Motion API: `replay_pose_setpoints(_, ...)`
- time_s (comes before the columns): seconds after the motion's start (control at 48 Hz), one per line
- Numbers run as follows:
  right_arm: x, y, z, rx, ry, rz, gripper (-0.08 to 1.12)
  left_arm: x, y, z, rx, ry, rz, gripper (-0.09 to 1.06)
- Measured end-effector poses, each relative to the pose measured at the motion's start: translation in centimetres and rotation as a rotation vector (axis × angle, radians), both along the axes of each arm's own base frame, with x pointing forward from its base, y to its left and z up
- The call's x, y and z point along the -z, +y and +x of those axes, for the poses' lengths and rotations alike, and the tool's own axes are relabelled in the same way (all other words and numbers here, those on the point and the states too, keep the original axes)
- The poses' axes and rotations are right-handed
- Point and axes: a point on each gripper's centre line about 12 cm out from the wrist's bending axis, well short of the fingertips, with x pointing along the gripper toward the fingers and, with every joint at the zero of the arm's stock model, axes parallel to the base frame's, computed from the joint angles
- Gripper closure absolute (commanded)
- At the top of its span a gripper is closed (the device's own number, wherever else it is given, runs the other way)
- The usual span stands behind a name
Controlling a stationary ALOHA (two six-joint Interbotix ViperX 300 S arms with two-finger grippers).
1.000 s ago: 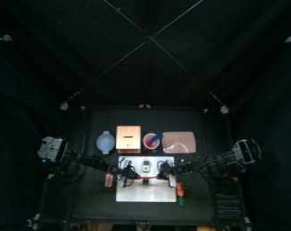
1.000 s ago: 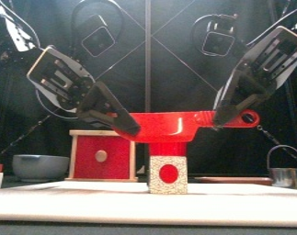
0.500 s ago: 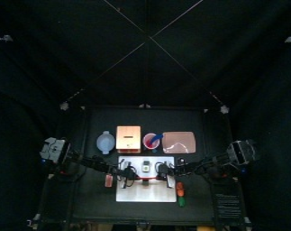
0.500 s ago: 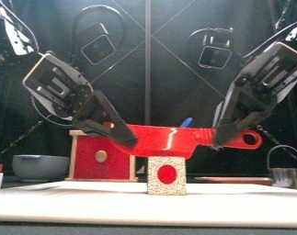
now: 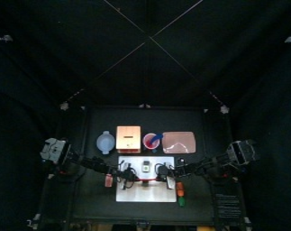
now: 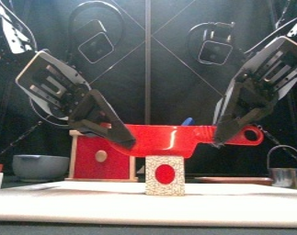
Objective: Cut the sushi into 4 pieces with the knife
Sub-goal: Cut the sushi into 4 pieces
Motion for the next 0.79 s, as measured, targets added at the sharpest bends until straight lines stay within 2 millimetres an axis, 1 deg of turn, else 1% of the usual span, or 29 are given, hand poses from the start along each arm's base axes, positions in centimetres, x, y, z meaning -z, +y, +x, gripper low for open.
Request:
replay_pose_setpoints(0.146, 0.0, 0.4, 0.0, -0.008, 0.001, 0.003, 0.92, 0.0, -0.3, 0.0, 0.009, -0.002, 0.000, 0.75)
replay_pose_setpoints(0.5, 0.1, 0.5, 0.2, -0.005, 0.003, 0.008, 0.92, 0.4, -0.3, -0.4, 0.009, 0.010, 0.002, 0.75)
replay_pose_setpoints(0.792, 0.3, 1.1, 0.3, -0.008, 0.009, 0.023, 0.92, 0.7, -0.7, -0.5, 0.021, 0.016, 0.004, 0.75)
